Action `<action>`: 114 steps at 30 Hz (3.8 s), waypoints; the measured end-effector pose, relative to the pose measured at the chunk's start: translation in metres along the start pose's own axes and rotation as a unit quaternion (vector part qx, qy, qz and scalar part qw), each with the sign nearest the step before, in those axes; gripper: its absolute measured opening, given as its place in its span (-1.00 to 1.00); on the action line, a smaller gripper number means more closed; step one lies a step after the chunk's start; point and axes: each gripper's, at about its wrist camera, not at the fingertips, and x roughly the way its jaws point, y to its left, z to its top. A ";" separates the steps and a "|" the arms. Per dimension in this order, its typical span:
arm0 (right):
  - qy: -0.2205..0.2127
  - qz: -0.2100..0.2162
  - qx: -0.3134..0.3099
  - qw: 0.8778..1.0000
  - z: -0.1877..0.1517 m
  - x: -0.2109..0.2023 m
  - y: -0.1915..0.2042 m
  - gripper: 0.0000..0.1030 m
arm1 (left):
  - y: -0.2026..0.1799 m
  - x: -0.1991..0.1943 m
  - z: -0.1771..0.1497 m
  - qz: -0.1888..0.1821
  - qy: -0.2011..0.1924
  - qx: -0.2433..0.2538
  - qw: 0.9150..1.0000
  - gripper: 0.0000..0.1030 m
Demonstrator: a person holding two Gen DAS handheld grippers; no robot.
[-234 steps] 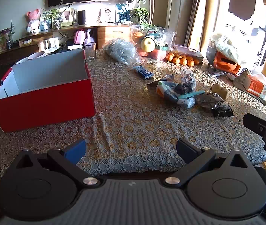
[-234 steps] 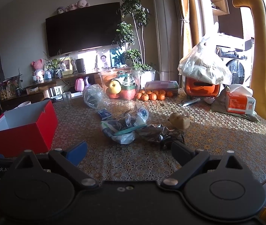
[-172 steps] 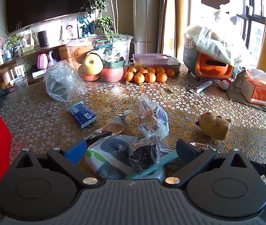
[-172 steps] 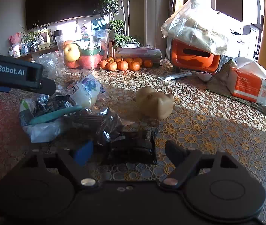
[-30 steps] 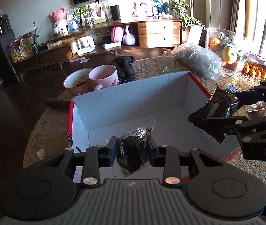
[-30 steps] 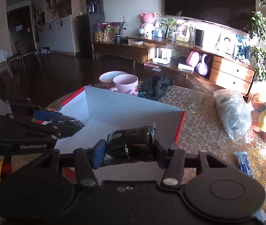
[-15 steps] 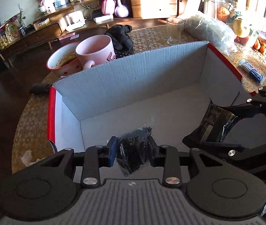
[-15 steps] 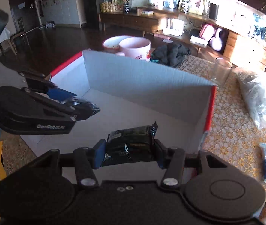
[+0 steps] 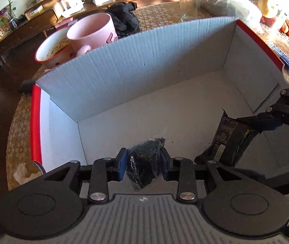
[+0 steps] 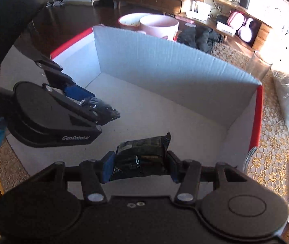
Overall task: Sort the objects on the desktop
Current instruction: 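Open the left tool to drop its packet in the box while the right tool releases its packet, then move both open tools back to the items on the table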
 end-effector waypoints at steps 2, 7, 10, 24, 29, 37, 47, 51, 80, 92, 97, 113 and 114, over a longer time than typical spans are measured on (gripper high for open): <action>0.006 0.000 0.000 1.000 0.000 0.003 0.001 0.04 | 0.002 0.004 0.002 -0.005 0.012 -0.005 1.000 -0.37; 0.027 -0.004 0.008 1.000 0.003 0.009 0.000 0.04 | 0.007 0.014 0.006 -0.021 0.043 -0.020 0.999 -0.37; 0.033 -0.006 0.012 0.999 0.004 0.011 -0.001 0.04 | 0.008 0.018 0.008 -0.027 0.061 -0.028 0.997 -0.37; 0.021 -0.008 0.015 1.000 0.004 0.004 0.000 0.40 | 0.010 0.009 0.007 -0.041 0.066 -0.051 0.996 0.28; 0.001 -0.005 0.017 1.000 0.005 -0.018 0.001 0.42 | 0.007 -0.010 0.005 -0.033 0.045 -0.050 0.997 0.28; -0.036 -0.002 0.027 0.999 -0.007 -0.063 -0.001 0.42 | -0.010 -0.055 -0.002 -0.019 0.003 -0.043 0.999 0.28; -0.081 -0.006 0.051 0.995 -0.043 -0.119 -0.002 0.42 | -0.029 -0.107 -0.018 0.009 -0.070 -0.049 0.996 0.28; -0.098 -0.009 0.053 0.994 -0.061 -0.140 0.000 0.42 | -0.041 -0.124 -0.026 0.009 -0.090 -0.051 0.995 0.28; -0.202 -0.128 0.150 0.959 -0.217 -0.266 -0.042 0.42 | -0.201 -0.204 -0.089 -0.048 -0.221 0.033 0.973 0.28; -0.225 -0.174 0.180 0.942 -0.264 -0.287 -0.052 0.42 | -0.248 -0.206 -0.106 -0.086 -0.235 0.039 0.967 0.28; -0.229 -0.194 0.198 0.933 -0.284 -0.289 -0.059 0.42 | -0.268 -0.206 -0.109 -0.088 -0.252 0.057 0.962 0.28; -0.233 -0.237 0.237 0.913 -0.326 -0.288 -0.094 0.51 | -0.318 -0.189 -0.108 -0.134 -0.263 0.093 0.951 0.64; -0.232 -0.237 0.239 0.913 -0.328 -0.287 -0.096 0.52 | -0.320 -0.187 -0.107 -0.136 -0.262 0.094 0.951 0.65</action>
